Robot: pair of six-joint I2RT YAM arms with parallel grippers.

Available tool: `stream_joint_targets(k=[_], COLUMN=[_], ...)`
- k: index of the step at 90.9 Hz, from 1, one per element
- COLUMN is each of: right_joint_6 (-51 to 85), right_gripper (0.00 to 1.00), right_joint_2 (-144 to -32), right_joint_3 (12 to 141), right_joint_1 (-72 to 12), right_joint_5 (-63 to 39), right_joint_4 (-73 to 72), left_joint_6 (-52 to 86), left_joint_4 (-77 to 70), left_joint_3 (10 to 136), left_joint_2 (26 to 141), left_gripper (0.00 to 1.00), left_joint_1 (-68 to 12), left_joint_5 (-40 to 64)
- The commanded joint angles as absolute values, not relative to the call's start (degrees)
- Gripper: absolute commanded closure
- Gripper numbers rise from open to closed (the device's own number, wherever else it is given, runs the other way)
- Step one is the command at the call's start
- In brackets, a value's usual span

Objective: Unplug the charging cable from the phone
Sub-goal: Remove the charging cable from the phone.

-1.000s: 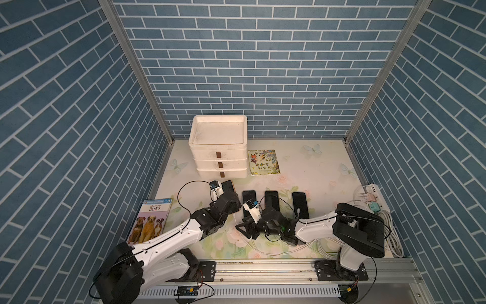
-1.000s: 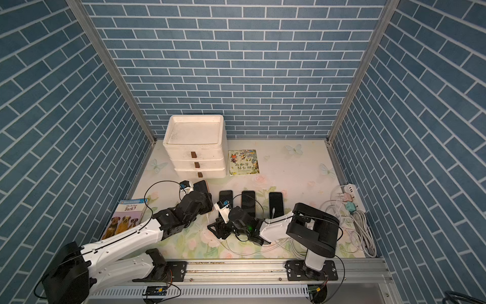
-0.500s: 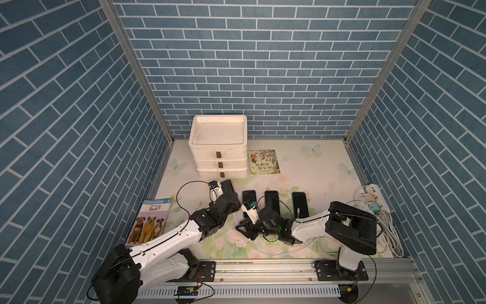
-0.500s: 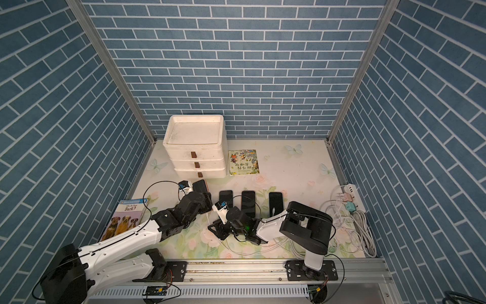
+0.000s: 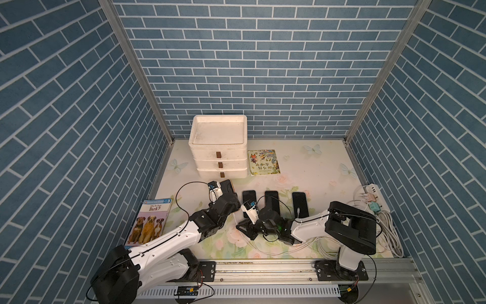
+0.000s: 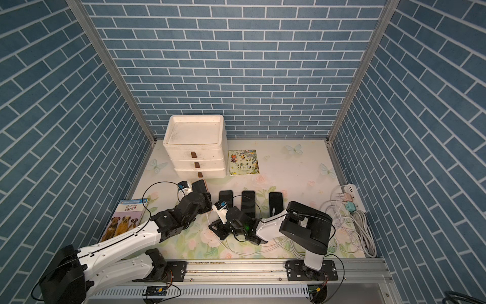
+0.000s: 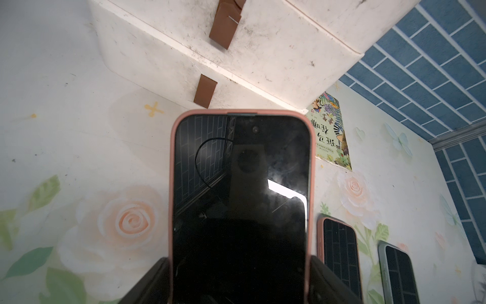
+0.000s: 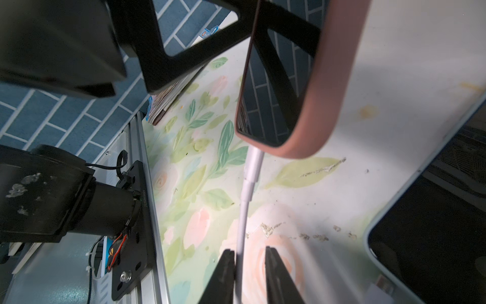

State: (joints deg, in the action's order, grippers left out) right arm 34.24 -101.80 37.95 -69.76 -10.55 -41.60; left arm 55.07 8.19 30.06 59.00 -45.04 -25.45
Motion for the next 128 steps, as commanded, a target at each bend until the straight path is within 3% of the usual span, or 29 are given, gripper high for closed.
stream_joint_targets(k=[1,11,29,84,128], right_joint_6=[33.3,33.3,33.1,32.7,32.2], right_gripper=[0.77,0.86,0.92,1.0,1.0], right_joint_2=[-102.8,-103.0,-103.1,-102.7,-102.9], right_joint_3=[39.5,39.8,39.9,38.7,37.7], right_joint_1=[-70.1,-70.1,-70.1,-70.2,-70.6], right_joint_5=[-10.8,-11.1,-11.3,-11.0,-10.7], right_joint_4=[-42.5,-42.4,-42.3,-42.3,-42.1], left_joint_6=[54.8,54.8,54.6,54.3,54.4], left_joint_4=[6.1,5.8,5.7,6.2,6.5], left_joint_3=[29.7,29.5,29.5,30.5,31.5], left_joint_2=[57.9,57.7,57.6,56.8,56.1], left_gripper=[1.0,1.0,1.0,1.0,1.0], left_joint_1=[-45.6,-45.8,-45.9,-48.2,-49.7], left_joint_5=[-26.6,-26.7,-26.8,-30.7,-34.4])
